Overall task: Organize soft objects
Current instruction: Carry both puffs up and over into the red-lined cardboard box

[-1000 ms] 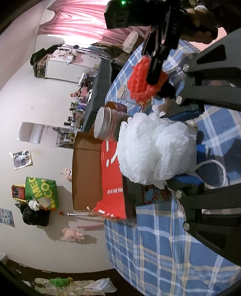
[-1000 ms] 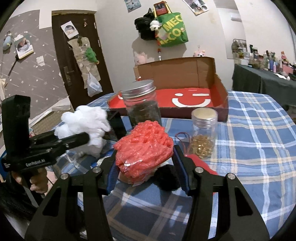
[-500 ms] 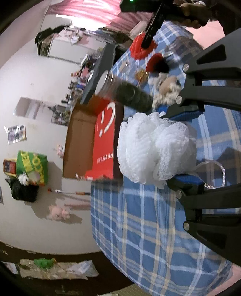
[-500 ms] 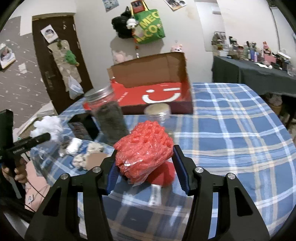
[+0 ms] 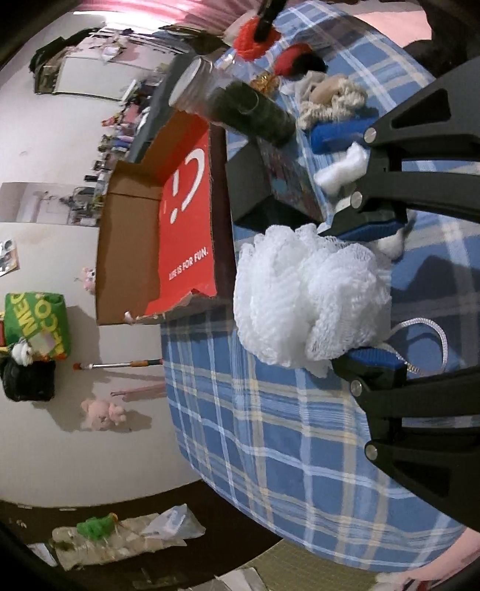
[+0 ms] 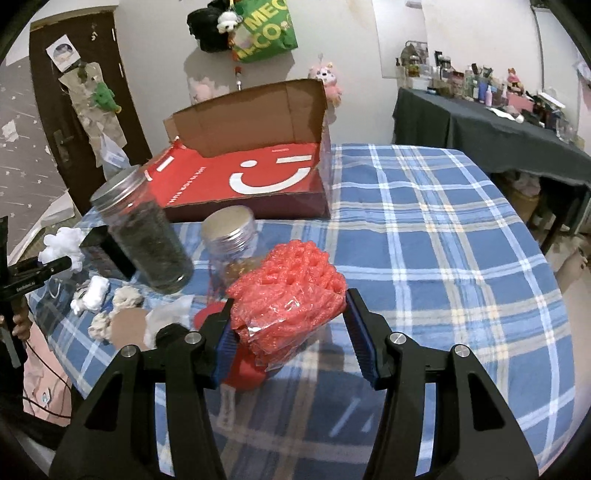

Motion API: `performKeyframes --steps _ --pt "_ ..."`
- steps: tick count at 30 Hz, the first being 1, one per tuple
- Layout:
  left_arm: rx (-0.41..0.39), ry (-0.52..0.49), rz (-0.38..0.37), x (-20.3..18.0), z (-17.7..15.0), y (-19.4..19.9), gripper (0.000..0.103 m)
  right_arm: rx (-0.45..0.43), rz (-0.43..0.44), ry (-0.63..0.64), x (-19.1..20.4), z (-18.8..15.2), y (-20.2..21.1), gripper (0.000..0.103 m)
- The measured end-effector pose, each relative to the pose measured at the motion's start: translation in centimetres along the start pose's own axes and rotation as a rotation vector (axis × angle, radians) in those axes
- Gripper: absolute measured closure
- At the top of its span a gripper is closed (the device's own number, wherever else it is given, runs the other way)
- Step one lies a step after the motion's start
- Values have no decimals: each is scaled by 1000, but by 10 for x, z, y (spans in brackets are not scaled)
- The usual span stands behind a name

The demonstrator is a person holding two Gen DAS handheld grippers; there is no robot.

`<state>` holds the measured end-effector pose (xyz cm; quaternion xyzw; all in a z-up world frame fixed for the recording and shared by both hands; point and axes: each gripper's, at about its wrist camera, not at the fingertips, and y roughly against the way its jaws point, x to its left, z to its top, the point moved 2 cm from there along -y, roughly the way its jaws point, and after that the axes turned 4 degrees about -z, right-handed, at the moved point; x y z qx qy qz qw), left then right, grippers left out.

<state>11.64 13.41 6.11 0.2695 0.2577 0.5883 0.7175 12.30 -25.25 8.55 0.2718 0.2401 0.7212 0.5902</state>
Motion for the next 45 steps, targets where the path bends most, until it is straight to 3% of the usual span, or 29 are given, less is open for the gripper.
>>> performKeyframes --steps 13,24,32,45 --pt "74 -138 -88 5 38 -30 54 107 39 40 -15 48 -36 51" --pt "115 -235 -129 1 64 -43 55 146 113 73 -12 82 -49 51" --pt "121 -280 -151 -6 81 -47 55 162 141 122 3 96 -58 51" --pt "102 -264 -230 -26 104 -36 59 165 213 170 28 110 -64 51"
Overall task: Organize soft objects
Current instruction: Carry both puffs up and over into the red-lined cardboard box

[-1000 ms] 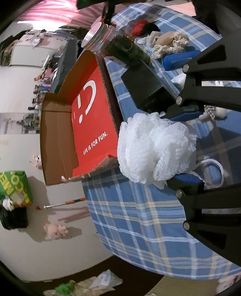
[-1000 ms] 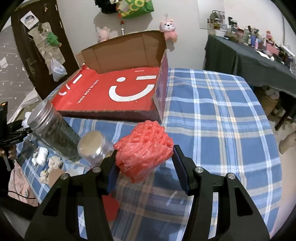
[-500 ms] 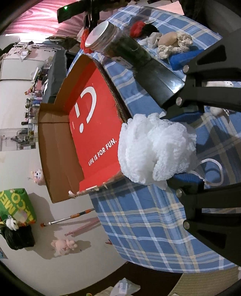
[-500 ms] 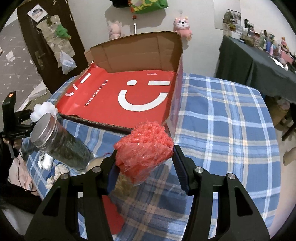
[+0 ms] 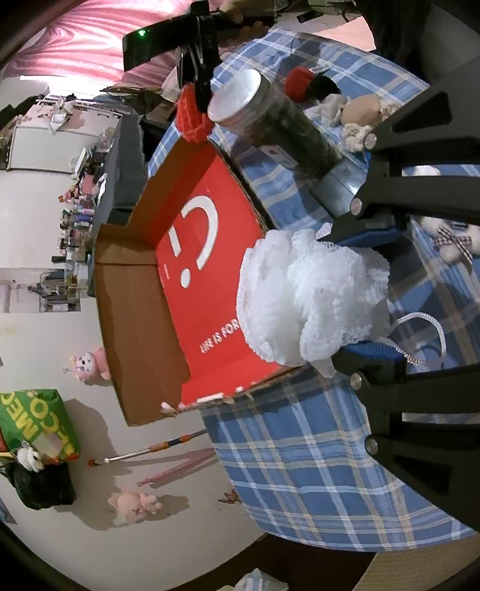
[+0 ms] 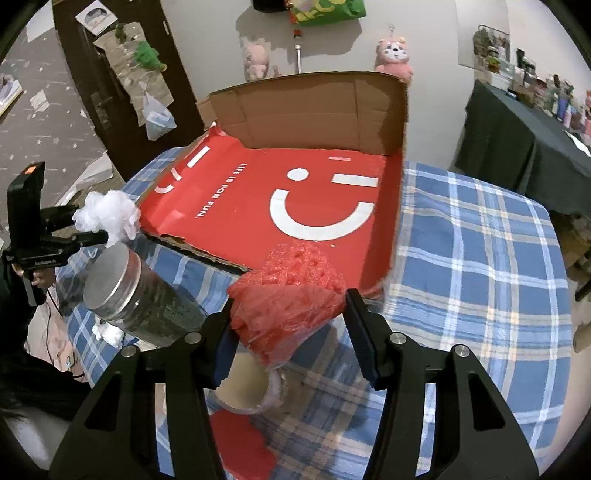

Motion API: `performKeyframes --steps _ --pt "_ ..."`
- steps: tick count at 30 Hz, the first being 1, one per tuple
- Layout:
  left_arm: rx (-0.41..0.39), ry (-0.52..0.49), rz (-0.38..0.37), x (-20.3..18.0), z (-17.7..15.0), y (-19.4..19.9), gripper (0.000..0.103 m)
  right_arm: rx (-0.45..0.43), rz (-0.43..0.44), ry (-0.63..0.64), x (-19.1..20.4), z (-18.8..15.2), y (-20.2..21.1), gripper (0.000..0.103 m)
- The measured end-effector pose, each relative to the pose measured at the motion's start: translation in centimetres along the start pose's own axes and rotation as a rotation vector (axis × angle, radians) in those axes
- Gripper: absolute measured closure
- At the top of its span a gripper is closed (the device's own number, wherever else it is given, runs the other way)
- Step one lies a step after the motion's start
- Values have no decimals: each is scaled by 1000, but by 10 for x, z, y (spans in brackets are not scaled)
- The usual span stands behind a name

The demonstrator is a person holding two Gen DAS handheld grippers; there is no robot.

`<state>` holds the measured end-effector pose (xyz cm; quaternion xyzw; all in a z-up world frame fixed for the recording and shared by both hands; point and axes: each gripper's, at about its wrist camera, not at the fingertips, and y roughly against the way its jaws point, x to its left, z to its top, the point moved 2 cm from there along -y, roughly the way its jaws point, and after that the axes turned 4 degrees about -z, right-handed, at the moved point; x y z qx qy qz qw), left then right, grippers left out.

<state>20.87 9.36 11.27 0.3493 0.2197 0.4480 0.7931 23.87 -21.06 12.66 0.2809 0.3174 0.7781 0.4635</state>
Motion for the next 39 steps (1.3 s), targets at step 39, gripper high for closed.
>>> performKeyframes --steps 39 --pt "86 169 31 38 175 -187 57 149 -61 -105 -20 178 -177 51"
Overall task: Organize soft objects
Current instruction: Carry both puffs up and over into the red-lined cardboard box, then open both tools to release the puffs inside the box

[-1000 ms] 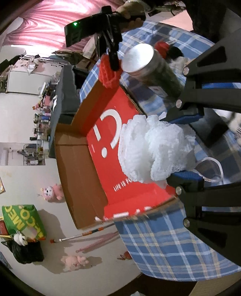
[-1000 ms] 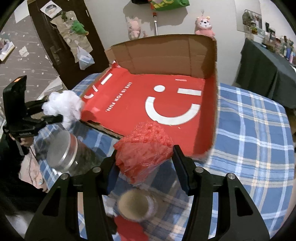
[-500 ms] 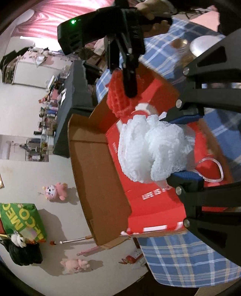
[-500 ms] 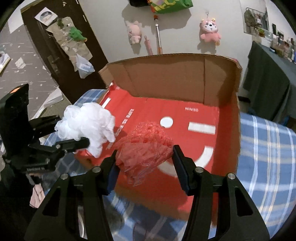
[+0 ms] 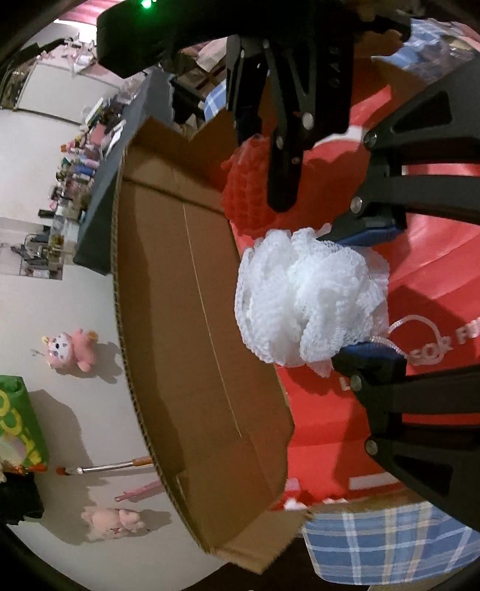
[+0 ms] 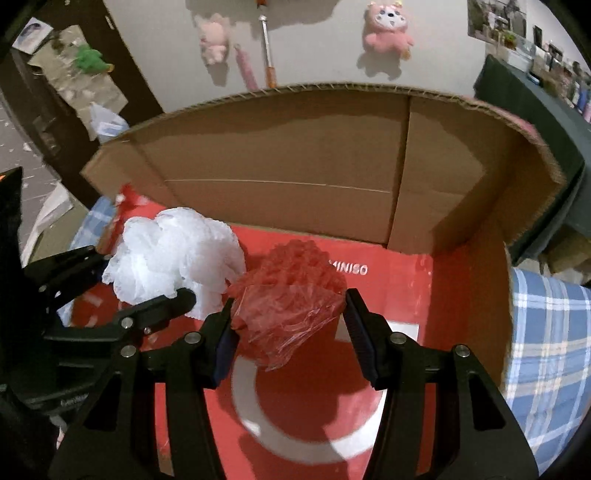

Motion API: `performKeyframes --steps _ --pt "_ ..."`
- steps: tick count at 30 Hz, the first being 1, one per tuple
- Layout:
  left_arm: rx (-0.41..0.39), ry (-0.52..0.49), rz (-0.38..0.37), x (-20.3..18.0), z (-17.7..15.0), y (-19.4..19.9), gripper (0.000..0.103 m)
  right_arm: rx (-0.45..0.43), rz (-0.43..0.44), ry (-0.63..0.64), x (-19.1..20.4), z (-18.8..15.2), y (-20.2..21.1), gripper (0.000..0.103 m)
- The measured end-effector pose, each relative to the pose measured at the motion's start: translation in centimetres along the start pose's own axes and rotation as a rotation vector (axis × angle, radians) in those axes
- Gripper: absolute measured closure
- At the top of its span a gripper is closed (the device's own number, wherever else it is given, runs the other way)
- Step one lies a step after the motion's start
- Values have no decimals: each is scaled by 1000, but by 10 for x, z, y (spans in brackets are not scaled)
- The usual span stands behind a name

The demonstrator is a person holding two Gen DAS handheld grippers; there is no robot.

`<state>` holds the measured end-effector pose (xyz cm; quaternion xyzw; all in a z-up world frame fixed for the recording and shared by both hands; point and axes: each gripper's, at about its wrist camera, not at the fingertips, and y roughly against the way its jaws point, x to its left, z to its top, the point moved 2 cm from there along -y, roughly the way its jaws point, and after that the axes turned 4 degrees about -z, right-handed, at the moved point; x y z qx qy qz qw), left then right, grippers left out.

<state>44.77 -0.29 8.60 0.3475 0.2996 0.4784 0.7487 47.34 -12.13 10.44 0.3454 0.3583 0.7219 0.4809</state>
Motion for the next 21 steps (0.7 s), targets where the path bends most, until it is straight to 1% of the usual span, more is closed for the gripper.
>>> performKeyframes --steps 4,6,10,12,15,17,18,21 --pt "11 15 24 5 4 -13 55 14 -27 -16 -4 6 -17 49" --pt "17 26 30 8 3 -19 53 19 -45 -4 -3 7 -23 48" --pt "18 30 31 8 0 -20 48 26 -65 8 -1 2 -25 47" --pt "17 23 45 7 -1 -20 48 26 -75 12 -1 1 -25 46" --pt "25 14 62 3 -3 -21 42 38 -75 -4 -3 2 -25 44" --pt "24 14 71 3 -3 -20 42 44 -68 -18 -6 4 -25 44" --pt "25 14 75 2 -4 -20 38 48 -67 -24 -4 13 -29 44" --pt "25 13 89 2 -6 -19 33 51 -73 -34 -5 16 -28 42"
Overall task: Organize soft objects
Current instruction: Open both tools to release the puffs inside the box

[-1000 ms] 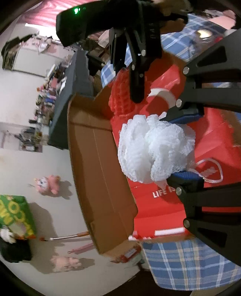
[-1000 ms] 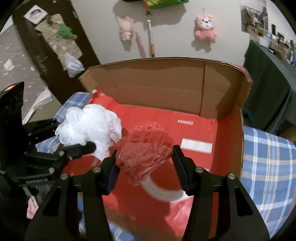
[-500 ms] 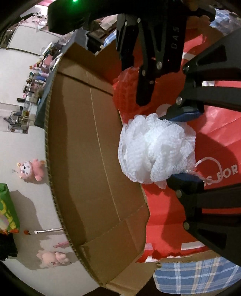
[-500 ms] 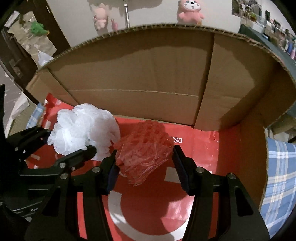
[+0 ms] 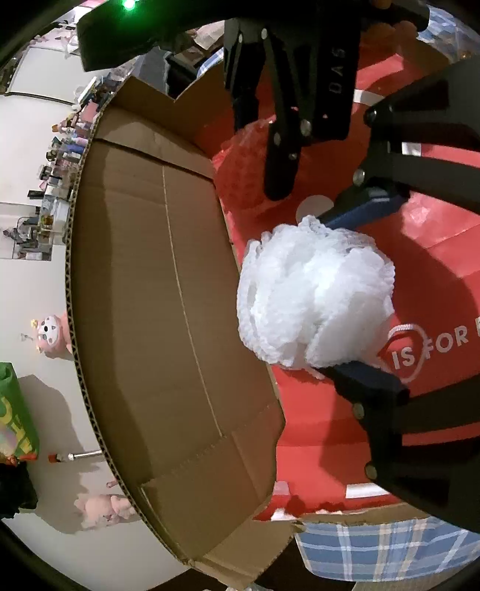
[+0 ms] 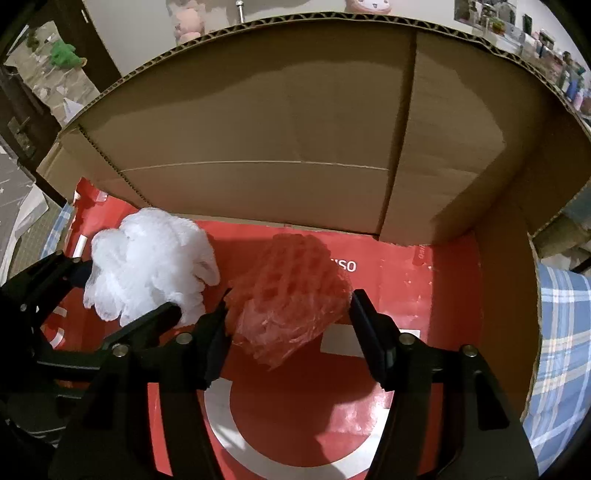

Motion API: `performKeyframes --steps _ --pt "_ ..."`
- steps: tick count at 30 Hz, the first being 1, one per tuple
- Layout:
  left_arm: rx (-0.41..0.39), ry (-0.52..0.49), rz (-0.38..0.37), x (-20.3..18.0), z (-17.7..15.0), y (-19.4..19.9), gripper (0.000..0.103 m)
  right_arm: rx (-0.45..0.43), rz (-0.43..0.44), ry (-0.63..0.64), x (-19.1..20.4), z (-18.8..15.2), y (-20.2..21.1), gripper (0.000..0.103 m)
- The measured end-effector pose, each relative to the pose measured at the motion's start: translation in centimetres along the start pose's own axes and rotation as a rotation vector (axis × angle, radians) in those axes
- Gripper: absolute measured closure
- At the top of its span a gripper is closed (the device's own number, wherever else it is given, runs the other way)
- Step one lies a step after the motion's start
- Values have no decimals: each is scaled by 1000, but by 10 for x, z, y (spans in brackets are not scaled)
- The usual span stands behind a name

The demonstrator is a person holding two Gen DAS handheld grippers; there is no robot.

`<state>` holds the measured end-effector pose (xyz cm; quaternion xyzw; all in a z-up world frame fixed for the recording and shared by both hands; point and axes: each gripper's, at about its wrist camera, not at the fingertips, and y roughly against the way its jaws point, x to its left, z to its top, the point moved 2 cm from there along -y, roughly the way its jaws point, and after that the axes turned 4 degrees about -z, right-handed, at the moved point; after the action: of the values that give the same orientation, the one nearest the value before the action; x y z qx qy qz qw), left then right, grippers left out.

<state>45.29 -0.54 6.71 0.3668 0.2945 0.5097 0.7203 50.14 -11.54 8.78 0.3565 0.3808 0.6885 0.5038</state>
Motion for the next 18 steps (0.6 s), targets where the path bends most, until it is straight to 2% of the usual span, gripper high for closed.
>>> performKeyframes --steps 11,14,18 --pt "-19 29 34 5 -3 10 19 11 4 -42 -5 6 8 35" --pt "-36 47 28 7 -2 20 18 -9 3 -42 -4 9 20 33" --pt "-90 69 22 7 -3 48 10 -62 8 -42 -2 5 49 31"
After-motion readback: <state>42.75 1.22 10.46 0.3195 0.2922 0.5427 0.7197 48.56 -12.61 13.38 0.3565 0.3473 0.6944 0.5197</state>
